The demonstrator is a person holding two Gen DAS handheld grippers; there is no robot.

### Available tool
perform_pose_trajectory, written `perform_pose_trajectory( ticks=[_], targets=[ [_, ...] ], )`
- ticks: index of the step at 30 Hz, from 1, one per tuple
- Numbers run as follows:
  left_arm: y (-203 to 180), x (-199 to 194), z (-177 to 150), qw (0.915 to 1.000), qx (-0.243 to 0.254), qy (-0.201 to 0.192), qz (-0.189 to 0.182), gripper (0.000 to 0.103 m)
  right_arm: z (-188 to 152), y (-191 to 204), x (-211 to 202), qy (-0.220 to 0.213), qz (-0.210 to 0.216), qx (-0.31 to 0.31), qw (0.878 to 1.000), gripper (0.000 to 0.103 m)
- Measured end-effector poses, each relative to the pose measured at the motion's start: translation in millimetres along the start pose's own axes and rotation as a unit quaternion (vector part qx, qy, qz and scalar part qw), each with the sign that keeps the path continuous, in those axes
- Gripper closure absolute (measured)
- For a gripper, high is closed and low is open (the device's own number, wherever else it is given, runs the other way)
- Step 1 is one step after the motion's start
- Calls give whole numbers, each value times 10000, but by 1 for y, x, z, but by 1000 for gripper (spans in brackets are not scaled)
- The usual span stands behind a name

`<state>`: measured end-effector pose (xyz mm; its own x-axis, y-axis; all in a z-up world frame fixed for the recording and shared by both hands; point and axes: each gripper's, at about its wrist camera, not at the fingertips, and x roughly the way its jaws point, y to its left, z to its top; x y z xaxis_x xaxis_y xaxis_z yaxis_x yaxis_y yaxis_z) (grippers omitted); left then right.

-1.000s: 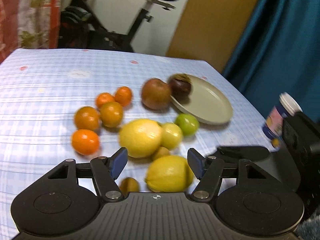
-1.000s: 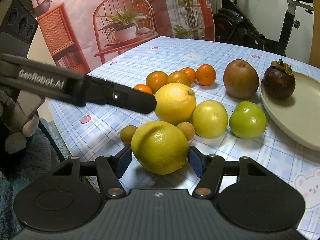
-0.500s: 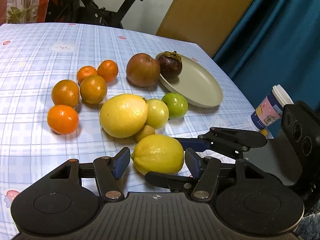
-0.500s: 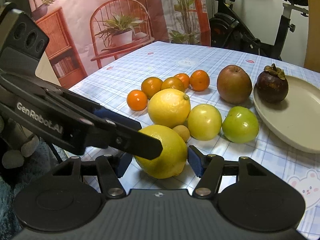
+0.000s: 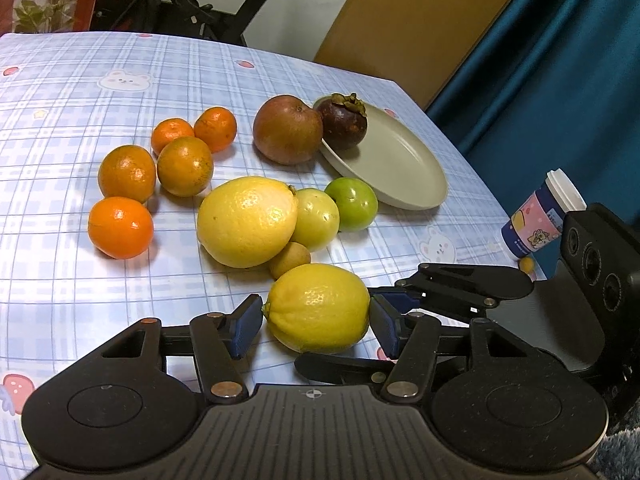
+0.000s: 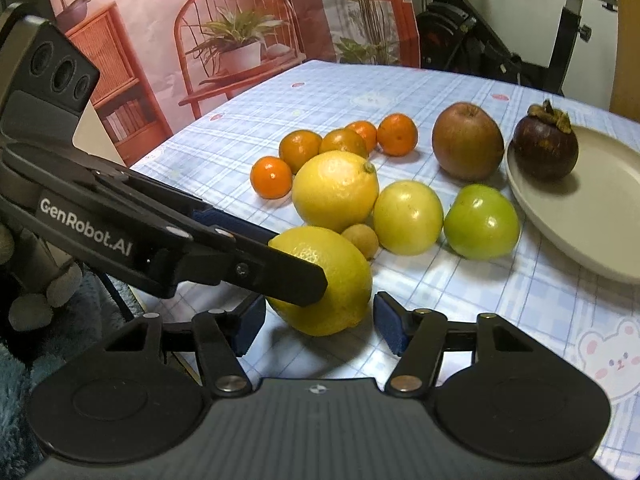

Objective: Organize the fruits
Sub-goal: 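Carry the lemon onto the plate beside the mangosteen and release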

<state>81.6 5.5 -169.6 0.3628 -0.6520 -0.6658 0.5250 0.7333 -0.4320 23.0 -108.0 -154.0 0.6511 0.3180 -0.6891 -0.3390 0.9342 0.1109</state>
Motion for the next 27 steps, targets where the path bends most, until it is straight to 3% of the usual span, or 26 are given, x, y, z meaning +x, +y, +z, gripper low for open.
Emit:
perform_pose_trajectory(
  ticks=[7, 15, 20, 27],
  targets=[
    [-8, -9, 8, 9995, 285, -163, -24, 42, 1, 2, -5, -97, -60, -9, 9999, 44],
    [-34, -14, 43, 9969, 628, -444, -151, 42, 11, -9, -36, -715, -237, 149, 9970, 44],
    [-53, 5, 74, 9952, 824, -472, -222, 41, 23, -33, -49, -976, -415, 422, 9935, 44],
    [-70, 53, 111, 9957, 875, -178, -261, 41, 33, -80, -55, -1121, -756, 671, 9885, 44]
  ],
)
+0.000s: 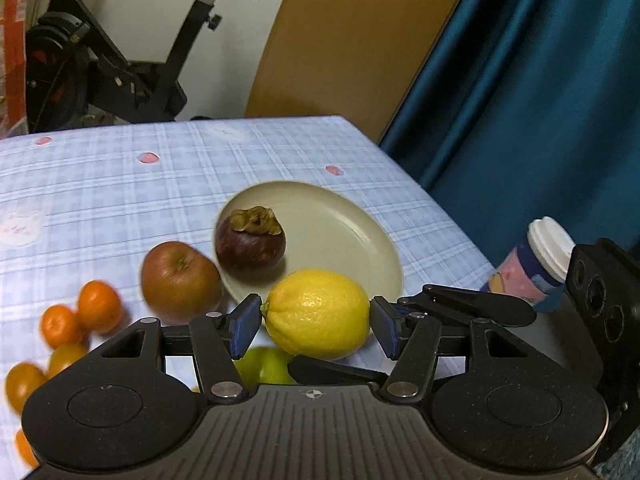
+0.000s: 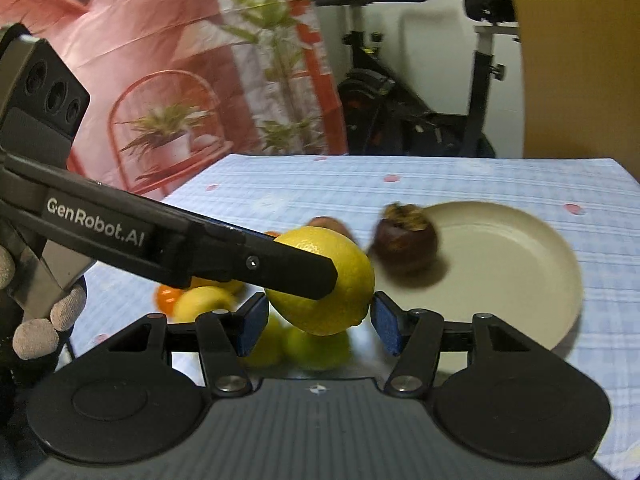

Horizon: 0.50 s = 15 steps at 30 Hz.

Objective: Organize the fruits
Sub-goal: 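Carry the lemon onto the plate beside the mangosteen and release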

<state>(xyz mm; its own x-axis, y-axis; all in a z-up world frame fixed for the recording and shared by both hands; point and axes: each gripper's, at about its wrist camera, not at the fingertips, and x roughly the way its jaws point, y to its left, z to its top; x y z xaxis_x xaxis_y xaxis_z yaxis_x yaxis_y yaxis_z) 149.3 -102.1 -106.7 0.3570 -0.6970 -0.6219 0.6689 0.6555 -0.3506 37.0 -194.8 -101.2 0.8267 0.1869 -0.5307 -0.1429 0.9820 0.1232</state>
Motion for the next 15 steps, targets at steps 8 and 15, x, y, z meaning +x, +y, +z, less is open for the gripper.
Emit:
perform_pose_trajectory(
  ticks=[8, 15],
  targets=[
    [5, 34, 7, 9995, 9, 237, 213, 40, -3, -30, 23, 178, -254, 161, 9994, 44],
    [8, 47, 12, 9983, 113, 327, 478, 40, -3, -41, 42, 318, -291, 248, 9988, 44]
  ],
)
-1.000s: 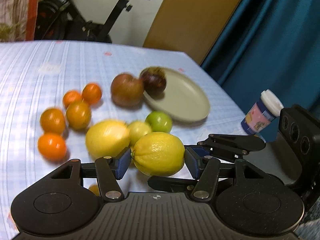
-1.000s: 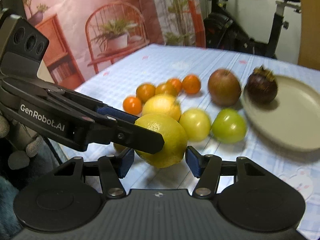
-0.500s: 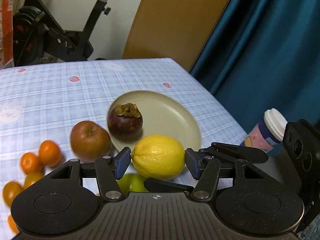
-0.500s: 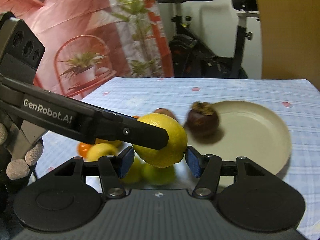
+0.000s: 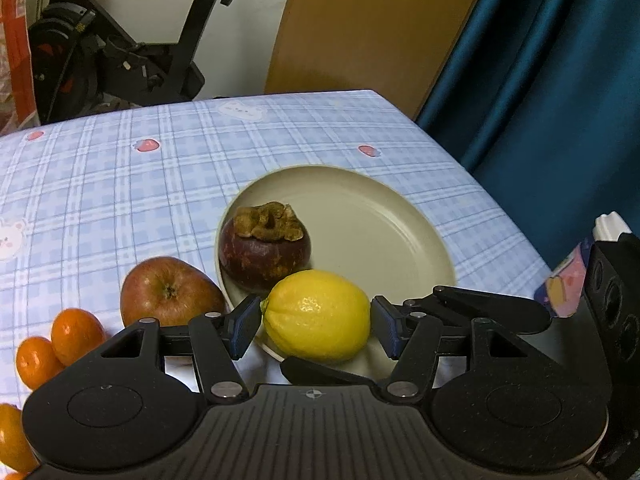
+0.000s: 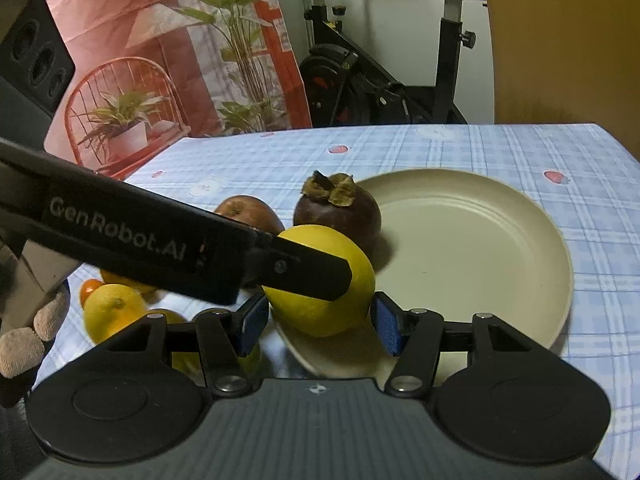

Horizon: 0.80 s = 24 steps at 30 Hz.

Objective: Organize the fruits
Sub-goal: 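Carry the lemon onto the plate beside the mangosteen and release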

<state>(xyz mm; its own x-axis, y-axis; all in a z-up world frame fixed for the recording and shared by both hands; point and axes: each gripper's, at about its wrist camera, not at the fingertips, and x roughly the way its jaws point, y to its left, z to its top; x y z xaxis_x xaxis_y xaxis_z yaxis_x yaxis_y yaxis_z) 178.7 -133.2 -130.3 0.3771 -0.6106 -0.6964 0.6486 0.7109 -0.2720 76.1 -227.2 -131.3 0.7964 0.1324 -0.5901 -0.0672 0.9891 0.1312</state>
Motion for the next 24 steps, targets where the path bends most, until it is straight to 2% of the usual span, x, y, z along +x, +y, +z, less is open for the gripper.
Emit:
perform_pose_trajectory(
  ticks=[11, 19, 24],
  targets=[
    [4, 2, 3, 9991, 230, -25, 354, 40, 11, 4, 19, 25, 37, 211, 9998, 44],
    [5, -1, 1, 9990, 251, -71, 362, 40, 12, 7, 23, -36, 2, 290, 9996, 41],
    [2, -13, 0, 9983, 236, -265, 469, 39, 12, 7, 13, -146, -101, 433, 9989, 39]
  ],
)
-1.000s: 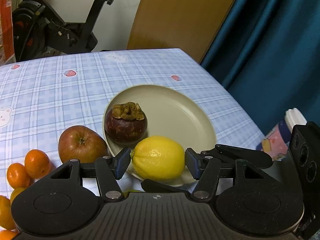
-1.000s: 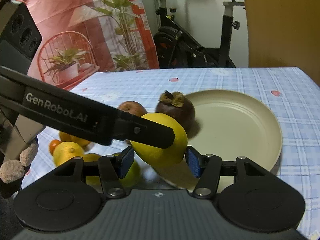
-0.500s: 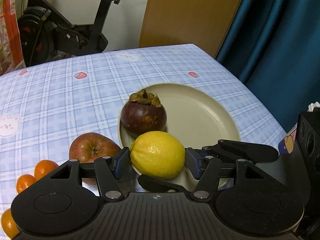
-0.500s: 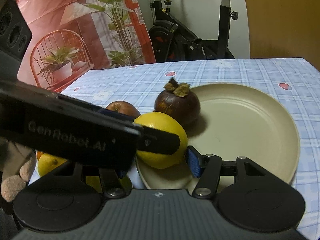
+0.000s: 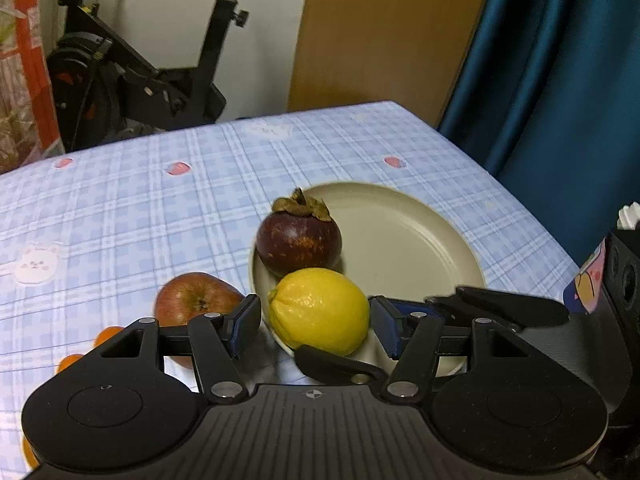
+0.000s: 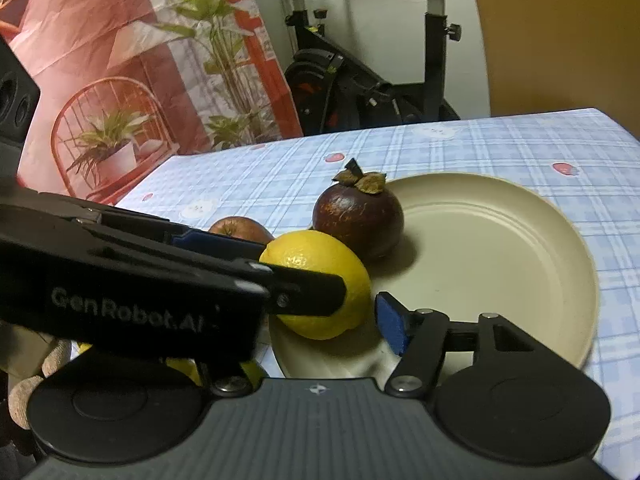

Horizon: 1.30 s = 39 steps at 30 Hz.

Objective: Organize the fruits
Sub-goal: 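Carry the lemon onto the plate beside the mangosteen and release, then return the left tool to the pile and grasp a second lemon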

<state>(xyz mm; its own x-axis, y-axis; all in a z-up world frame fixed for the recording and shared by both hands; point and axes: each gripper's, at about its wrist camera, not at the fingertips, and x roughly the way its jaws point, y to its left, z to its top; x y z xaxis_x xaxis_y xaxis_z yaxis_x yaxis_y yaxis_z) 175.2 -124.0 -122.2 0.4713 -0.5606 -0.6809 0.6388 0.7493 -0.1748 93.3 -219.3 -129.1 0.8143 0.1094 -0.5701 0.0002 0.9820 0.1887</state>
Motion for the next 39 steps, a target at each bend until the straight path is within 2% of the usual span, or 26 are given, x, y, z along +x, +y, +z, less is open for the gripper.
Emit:
perform_pose_trajectory(
  ticks=[8, 18, 27, 31, 39],
  targets=[
    [3, -36, -7, 9987, -11, -492, 163, 39, -10, 10, -23, -260, -163, 212, 9993, 37],
    [27, -81, -30, 9922, -265, -959, 745, 39, -23, 40, -44, -744, -69, -191, 9970, 36],
    [52, -110, -54, 9842, -531, -1234, 1153, 39, -29, 51, -41, -776, 156, -226, 9966, 36],
    [58, -114, -59, 9816, -608, -1236, 1319, 39, -32, 57, -40, -749, 206, -359, 9963, 36],
    [71, -123, -77, 9774, -861, -1338, 1391, 39, -36, 56, -38, -749, 119, -450, 9961, 36]
  ],
)
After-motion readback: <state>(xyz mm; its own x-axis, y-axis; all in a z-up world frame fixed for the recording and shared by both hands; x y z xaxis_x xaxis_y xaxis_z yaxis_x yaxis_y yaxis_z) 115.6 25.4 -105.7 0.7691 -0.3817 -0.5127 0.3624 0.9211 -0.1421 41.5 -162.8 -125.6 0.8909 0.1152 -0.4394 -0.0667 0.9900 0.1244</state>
